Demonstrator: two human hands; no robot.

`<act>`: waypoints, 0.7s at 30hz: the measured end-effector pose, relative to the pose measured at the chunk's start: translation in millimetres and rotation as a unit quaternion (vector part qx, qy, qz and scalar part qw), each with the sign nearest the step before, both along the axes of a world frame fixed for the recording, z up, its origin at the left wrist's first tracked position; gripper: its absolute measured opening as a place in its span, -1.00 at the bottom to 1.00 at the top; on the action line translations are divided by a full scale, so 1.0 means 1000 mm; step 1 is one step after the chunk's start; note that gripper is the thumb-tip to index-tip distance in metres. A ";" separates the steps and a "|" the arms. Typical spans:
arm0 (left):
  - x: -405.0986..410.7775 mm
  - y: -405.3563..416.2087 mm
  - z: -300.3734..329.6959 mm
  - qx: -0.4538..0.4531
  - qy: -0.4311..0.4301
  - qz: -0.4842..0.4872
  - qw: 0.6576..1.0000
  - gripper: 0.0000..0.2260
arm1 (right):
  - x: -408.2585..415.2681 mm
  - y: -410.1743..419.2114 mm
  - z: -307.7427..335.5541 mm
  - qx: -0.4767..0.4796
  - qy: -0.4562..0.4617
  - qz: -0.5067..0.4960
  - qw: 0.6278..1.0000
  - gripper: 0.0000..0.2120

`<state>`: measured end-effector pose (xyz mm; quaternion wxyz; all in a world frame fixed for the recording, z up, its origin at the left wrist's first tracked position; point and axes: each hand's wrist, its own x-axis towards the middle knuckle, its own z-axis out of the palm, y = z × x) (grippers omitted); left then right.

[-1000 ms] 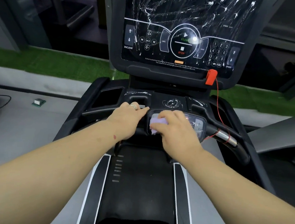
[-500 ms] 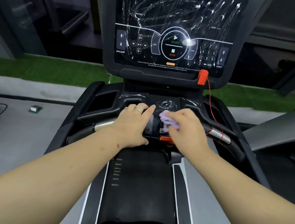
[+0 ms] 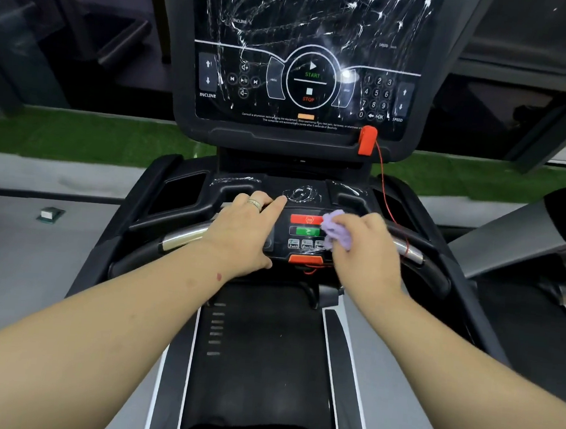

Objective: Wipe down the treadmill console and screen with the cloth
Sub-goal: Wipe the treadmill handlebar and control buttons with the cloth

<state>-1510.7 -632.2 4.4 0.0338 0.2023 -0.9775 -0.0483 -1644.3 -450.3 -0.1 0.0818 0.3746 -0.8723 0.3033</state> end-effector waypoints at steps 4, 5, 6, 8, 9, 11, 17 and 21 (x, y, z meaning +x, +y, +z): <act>0.002 0.001 0.001 0.004 -0.004 0.004 1.000 0.13 | 0.023 -0.019 -0.003 -0.002 0.027 0.076 0.997 -0.63; 0.002 0.001 0.001 0.005 -0.005 0.004 1.000 0.13 | 0.017 -0.018 0.001 -0.015 -0.001 0.082 0.997 -0.66; 0.002 0.001 0.001 0.006 -0.004 0.005 1.000 0.13 | 0.008 -0.013 0.003 -0.023 -0.031 0.081 0.996 -0.71; 0.001 0.000 0.002 0.006 0.000 0.007 1.000 0.14 | -0.007 0.000 0.004 -0.034 -0.046 0.044 0.997 -0.79; 0.001 0.000 0.002 0.005 0.000 0.007 1.000 0.14 | -0.006 0.005 0.001 -0.030 -0.041 0.013 0.999 -0.77; 0.001 0.000 0.001 0.007 -0.003 0.008 1.000 0.14 | 0.008 0.004 -0.010 0.006 0.014 -0.003 1.000 -0.69; 0.002 -0.003 0.000 0.015 -0.001 0.005 1.000 0.14 | 0.025 -0.016 0.000 -0.069 -0.093 0.042 0.992 -0.73; 0.002 -0.005 -0.001 0.020 0.003 0.003 1.000 0.15 | 0.015 0.002 -0.001 -0.033 -0.050 -0.006 0.998 -0.75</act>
